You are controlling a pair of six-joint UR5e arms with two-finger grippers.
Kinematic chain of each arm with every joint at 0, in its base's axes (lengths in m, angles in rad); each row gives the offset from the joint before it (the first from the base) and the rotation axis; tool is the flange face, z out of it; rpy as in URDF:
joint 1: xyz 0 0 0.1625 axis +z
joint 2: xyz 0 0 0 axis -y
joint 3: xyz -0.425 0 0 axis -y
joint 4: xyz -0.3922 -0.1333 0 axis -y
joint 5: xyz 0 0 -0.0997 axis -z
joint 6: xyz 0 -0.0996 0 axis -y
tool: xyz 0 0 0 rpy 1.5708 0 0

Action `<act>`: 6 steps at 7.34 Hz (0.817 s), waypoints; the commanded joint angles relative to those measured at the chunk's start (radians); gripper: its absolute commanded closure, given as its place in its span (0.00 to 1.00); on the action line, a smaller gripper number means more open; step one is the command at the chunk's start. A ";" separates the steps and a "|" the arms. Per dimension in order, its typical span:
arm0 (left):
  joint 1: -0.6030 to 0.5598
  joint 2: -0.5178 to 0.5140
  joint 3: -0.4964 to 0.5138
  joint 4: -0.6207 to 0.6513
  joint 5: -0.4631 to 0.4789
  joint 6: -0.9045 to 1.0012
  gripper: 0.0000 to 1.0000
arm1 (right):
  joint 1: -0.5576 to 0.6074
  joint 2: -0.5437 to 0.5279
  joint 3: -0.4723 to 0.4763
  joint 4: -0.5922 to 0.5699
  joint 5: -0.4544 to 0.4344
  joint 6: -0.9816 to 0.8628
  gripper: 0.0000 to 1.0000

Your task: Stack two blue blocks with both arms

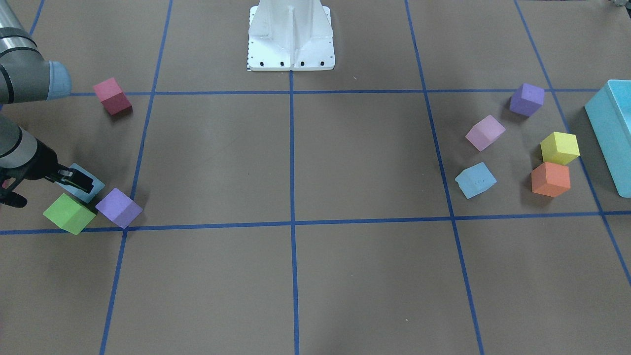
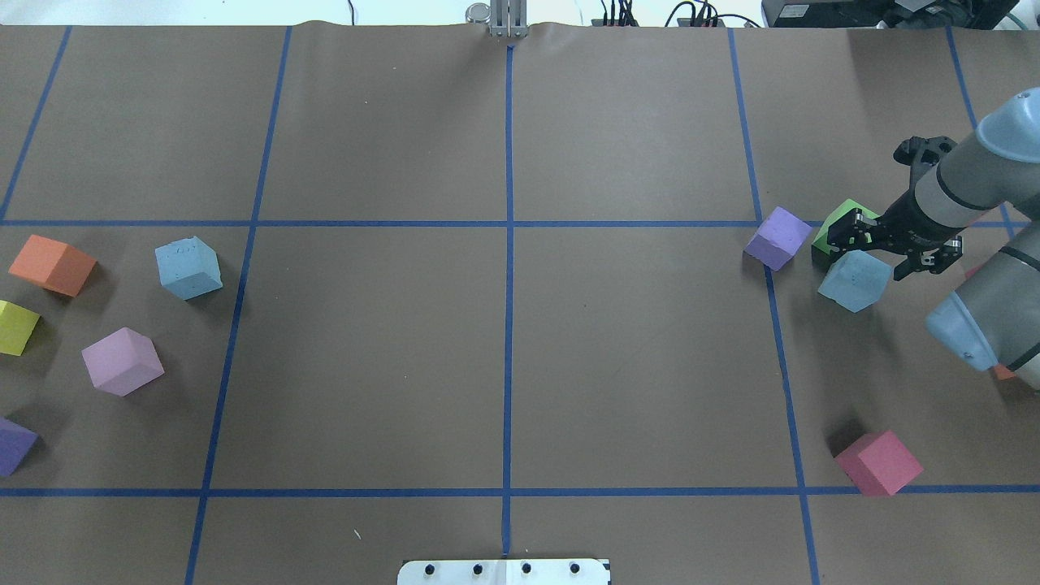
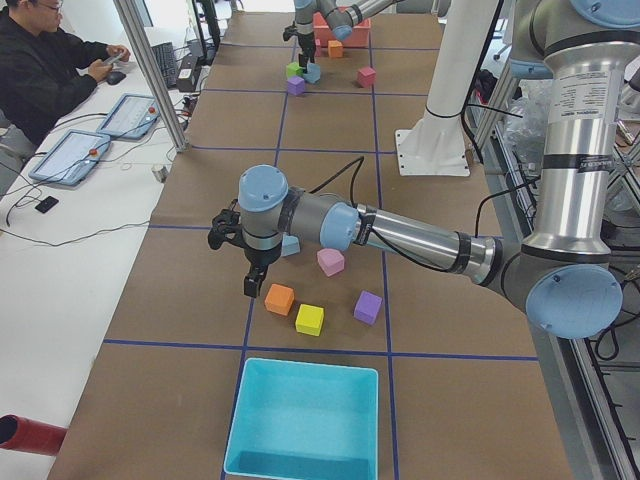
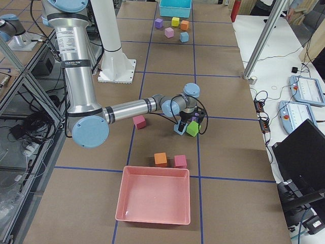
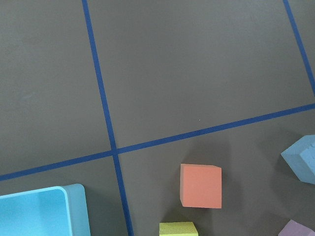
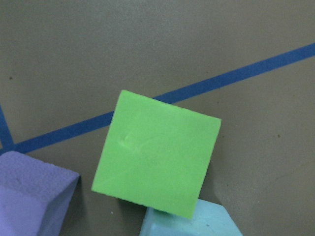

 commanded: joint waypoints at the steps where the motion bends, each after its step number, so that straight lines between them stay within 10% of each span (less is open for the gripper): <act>1: 0.000 0.000 0.000 -0.001 -0.001 0.000 0.00 | 0.001 -0.012 0.004 0.000 -0.003 -0.005 0.00; 6: -0.002 0.000 -0.002 -0.001 -0.001 0.000 0.00 | -0.020 -0.020 -0.004 0.002 -0.011 0.041 0.01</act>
